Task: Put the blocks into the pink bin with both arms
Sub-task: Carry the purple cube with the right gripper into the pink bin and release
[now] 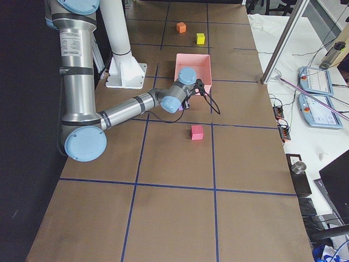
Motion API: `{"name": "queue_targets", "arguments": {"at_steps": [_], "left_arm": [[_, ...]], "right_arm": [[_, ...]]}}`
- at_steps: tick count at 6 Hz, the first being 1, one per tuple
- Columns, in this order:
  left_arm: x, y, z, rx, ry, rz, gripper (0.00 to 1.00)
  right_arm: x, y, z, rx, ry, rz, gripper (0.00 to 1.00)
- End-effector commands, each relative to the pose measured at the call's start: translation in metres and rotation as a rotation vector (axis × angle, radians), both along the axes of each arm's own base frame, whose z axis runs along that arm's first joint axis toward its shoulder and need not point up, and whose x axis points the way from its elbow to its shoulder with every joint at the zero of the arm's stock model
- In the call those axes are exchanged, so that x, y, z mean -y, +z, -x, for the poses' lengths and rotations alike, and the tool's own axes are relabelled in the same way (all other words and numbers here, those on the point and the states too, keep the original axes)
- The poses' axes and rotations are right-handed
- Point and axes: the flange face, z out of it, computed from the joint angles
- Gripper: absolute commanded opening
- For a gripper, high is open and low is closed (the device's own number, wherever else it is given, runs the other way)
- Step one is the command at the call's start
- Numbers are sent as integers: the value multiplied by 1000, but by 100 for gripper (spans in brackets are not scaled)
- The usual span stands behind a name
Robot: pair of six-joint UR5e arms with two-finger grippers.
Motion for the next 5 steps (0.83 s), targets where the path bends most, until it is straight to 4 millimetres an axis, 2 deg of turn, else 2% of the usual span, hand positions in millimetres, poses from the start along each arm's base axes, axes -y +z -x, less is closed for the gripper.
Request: {"name": "queue_targets", "arguments": {"at_steps": [1, 2, 3, 4, 5], "left_arm": [[0, 1, 0, 0, -1, 2, 100], [0, 1, 0, 0, 1, 2, 100], [0, 0, 0, 0, 1, 0, 100], [0, 1, 0, 0, -1, 2, 100], [0, 0, 0, 0, 1, 0, 100]], "right_arm": [[-5, -117, 98, 109, -24, 142, 0], [6, -155, 118, 141, -8, 137, 2], [-5, -163, 141, 139, 33, 75, 7], [-12, -160, 155, 119, 51, 89, 22], [-9, -152, 160, 92, 57, 119, 97]]}}
